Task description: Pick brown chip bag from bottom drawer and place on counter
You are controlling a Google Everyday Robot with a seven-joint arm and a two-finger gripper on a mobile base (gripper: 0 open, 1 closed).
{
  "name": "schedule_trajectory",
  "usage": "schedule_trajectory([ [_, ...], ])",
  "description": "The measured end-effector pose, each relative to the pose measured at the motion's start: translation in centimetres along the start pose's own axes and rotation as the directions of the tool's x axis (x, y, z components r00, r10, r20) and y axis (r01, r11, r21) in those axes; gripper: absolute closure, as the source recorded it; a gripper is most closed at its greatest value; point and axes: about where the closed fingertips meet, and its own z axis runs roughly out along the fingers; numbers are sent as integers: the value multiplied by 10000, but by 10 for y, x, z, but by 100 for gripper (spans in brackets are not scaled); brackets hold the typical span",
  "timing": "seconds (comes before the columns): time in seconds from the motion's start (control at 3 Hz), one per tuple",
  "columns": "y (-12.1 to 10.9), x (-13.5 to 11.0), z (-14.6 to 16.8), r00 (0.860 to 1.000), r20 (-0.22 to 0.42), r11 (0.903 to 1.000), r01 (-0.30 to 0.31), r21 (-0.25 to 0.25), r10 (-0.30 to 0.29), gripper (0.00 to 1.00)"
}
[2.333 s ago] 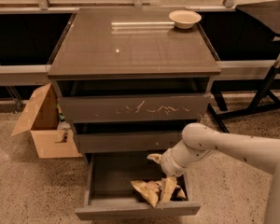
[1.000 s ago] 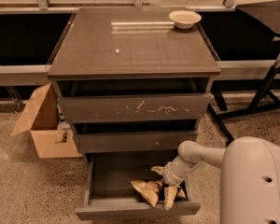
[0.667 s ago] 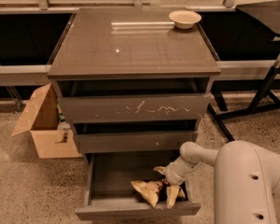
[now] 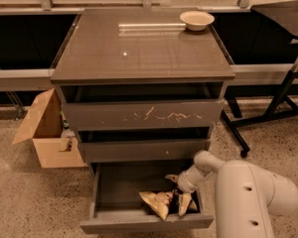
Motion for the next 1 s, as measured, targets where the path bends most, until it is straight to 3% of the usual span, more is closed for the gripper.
schedule_trajectory([
  [0.33,-12,11,6,9997,215,10000,62,28,-63,26],
  [1.0,-24,12,32,9964,810,9984,288,-482,-248,73],
])
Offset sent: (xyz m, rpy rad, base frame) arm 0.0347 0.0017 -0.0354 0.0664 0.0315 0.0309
